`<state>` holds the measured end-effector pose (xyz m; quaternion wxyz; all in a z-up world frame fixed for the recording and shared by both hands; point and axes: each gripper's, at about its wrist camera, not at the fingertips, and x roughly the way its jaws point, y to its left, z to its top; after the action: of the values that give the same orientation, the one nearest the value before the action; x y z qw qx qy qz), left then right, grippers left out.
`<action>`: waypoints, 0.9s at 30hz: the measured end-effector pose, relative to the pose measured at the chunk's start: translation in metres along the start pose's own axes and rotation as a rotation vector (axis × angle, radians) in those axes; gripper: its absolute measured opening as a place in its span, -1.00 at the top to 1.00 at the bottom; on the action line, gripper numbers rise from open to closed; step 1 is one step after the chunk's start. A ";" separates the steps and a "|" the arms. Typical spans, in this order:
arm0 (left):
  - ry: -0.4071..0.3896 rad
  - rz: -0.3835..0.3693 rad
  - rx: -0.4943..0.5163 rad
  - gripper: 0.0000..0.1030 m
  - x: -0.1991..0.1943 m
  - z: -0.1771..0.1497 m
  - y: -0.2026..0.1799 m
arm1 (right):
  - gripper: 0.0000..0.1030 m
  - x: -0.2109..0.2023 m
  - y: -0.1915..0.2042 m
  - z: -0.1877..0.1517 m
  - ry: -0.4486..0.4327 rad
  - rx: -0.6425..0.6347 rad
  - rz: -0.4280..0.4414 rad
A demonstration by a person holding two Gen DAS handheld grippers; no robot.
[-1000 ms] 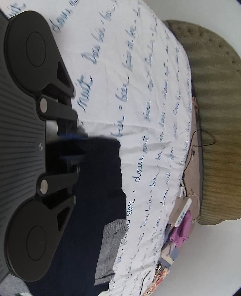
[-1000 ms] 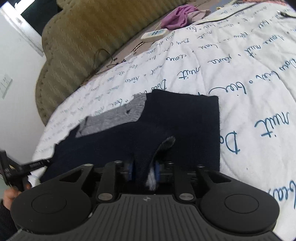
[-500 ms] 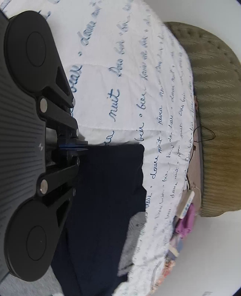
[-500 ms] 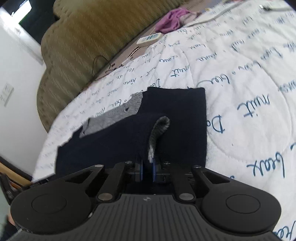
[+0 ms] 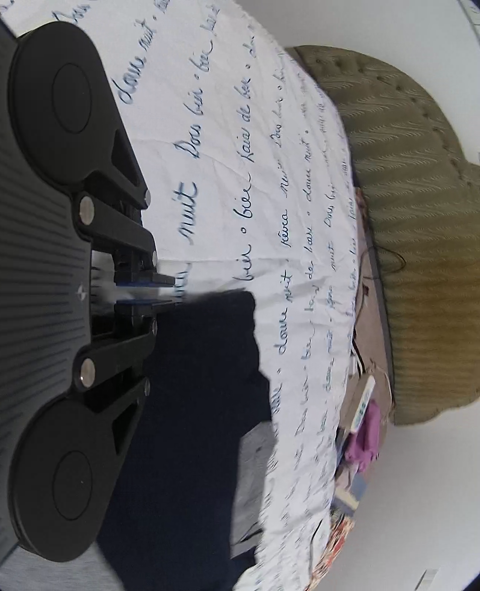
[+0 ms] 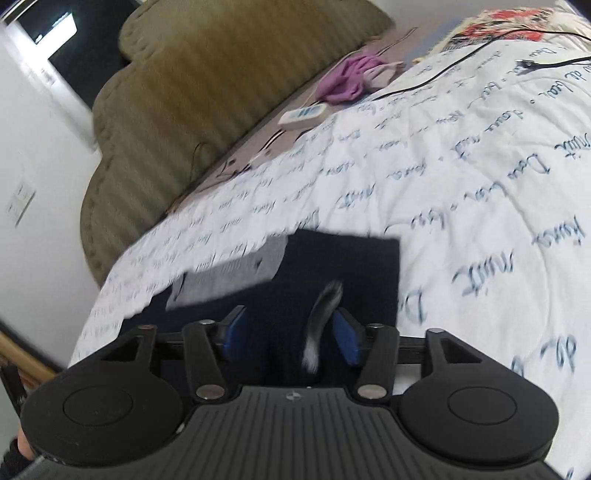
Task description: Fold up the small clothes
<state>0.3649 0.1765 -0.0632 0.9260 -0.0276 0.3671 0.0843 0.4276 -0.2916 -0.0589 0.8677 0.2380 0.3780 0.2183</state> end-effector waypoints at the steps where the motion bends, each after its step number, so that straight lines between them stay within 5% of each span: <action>1: 0.035 -0.009 -0.026 0.71 0.012 0.004 0.000 | -0.14 0.008 -0.002 0.005 0.018 0.010 -0.019; 3: 0.085 -0.017 -0.063 0.69 0.032 0.010 0.001 | -0.09 0.026 -0.003 0.008 0.061 0.021 -0.044; 6: 0.047 0.000 -0.031 0.80 0.040 0.012 -0.003 | 0.68 0.039 0.003 0.003 0.033 -0.028 -0.037; 10: -0.014 0.062 0.064 0.88 0.039 -0.001 -0.013 | 0.70 0.030 0.026 -0.006 -0.086 -0.257 -0.092; 12: -0.040 0.100 0.137 0.88 0.037 -0.006 -0.021 | 0.52 0.048 0.014 -0.009 0.007 -0.259 -0.131; 14: -0.062 0.142 0.170 0.86 0.030 -0.002 -0.023 | 0.34 0.043 0.008 -0.002 0.005 -0.199 -0.096; 17: -0.256 0.171 0.208 0.82 -0.003 0.009 -0.017 | -0.04 0.026 0.003 0.019 -0.009 -0.102 -0.048; 19: -0.364 0.140 0.231 0.65 -0.015 0.023 -0.017 | -0.42 0.019 0.012 0.031 -0.059 -0.174 -0.028; 21: -0.343 0.041 0.248 -0.24 -0.007 0.046 -0.022 | -0.44 0.030 0.023 0.045 -0.021 -0.275 -0.047; 22: -0.306 -0.021 0.255 -0.47 0.004 0.056 -0.027 | -0.44 0.041 0.030 0.052 0.008 -0.323 -0.068; 23: -0.258 -0.083 0.268 -0.61 0.017 0.067 -0.034 | -0.44 0.053 0.036 0.060 0.045 -0.364 -0.086; 27: -0.082 -0.200 0.325 -0.59 0.068 0.098 -0.067 | -0.41 0.097 0.050 0.082 0.171 -0.441 -0.114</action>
<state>0.4914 0.1305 -0.0390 0.9361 0.0895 0.3334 -0.0678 0.5398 -0.2175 -0.0345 0.8745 0.0017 0.4060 0.2653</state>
